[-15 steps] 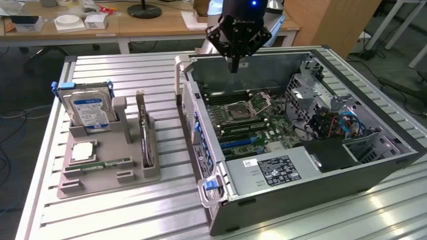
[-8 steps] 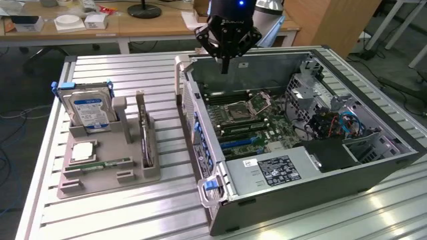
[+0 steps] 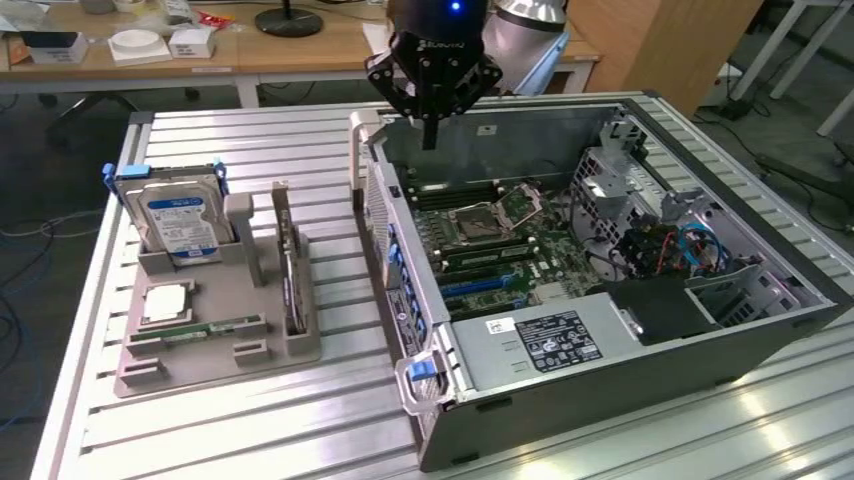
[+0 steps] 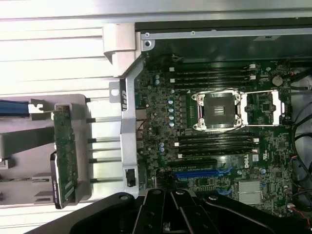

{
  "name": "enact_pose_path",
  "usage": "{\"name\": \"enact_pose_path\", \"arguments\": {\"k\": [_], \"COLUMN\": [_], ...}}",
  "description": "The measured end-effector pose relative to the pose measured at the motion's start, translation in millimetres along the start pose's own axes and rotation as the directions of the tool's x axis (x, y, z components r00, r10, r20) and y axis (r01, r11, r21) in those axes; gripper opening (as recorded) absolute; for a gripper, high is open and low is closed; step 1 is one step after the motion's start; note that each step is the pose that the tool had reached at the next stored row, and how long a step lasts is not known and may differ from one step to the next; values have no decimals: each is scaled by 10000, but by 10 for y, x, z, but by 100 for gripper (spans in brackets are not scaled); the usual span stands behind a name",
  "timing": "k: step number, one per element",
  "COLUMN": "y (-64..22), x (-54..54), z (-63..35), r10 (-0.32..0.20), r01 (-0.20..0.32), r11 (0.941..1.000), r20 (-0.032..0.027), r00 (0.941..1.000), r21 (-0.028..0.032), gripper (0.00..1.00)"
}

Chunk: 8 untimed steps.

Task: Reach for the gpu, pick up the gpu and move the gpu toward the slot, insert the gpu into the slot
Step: 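Reach for the gpu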

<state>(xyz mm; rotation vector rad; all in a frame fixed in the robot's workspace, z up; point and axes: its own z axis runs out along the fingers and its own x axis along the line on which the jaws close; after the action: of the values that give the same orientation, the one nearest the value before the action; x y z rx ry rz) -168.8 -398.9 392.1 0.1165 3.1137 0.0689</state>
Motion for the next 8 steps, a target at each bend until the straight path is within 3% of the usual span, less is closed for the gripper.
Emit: {"name": "enact_pose_path", "arguments": {"k": [8], "y": [-17], "x": [219], "z": [5], "r10": [-1], "r01": [1], "r11": [10000], "r20": [0], "r00": [10000], "r21": [-1], "gripper": [10]}}
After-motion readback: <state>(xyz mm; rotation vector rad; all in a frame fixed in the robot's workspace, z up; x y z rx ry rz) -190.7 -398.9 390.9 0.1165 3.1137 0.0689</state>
